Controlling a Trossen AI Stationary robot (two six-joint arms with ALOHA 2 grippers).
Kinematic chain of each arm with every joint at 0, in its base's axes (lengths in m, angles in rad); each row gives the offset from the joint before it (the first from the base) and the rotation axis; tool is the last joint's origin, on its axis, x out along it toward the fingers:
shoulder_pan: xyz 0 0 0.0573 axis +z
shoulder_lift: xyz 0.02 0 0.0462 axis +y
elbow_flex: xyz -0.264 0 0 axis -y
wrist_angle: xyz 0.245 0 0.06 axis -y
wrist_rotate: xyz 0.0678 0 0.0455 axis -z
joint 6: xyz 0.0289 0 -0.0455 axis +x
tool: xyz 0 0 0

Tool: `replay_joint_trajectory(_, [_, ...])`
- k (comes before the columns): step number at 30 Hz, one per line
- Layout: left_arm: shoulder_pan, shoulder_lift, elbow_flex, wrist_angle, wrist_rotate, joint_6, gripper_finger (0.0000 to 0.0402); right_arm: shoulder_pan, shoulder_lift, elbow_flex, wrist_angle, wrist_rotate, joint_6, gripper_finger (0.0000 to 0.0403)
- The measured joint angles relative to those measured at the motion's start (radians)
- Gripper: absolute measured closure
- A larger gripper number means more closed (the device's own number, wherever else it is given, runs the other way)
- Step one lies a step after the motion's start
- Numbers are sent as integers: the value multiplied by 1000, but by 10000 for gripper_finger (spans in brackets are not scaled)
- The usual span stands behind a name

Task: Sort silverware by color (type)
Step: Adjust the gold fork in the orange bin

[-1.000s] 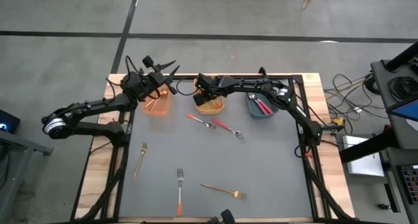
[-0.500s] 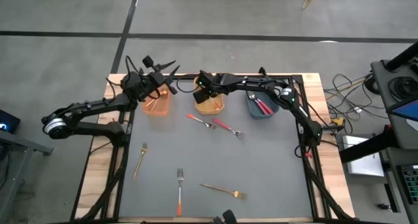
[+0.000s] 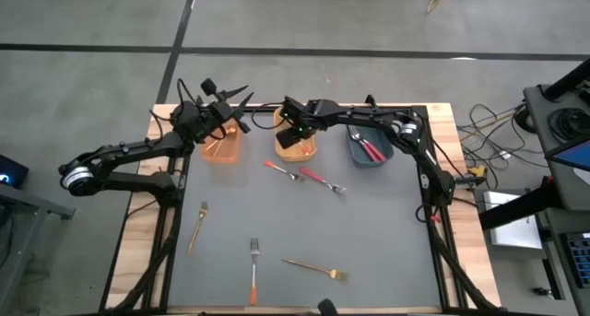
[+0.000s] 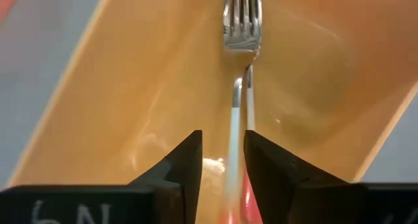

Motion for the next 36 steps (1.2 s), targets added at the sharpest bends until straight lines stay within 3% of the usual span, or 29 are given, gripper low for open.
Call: replay_joint_trajectory(36, [0,0,0,0,-1,3,310,-9,53,-7,13,5,-40,293])
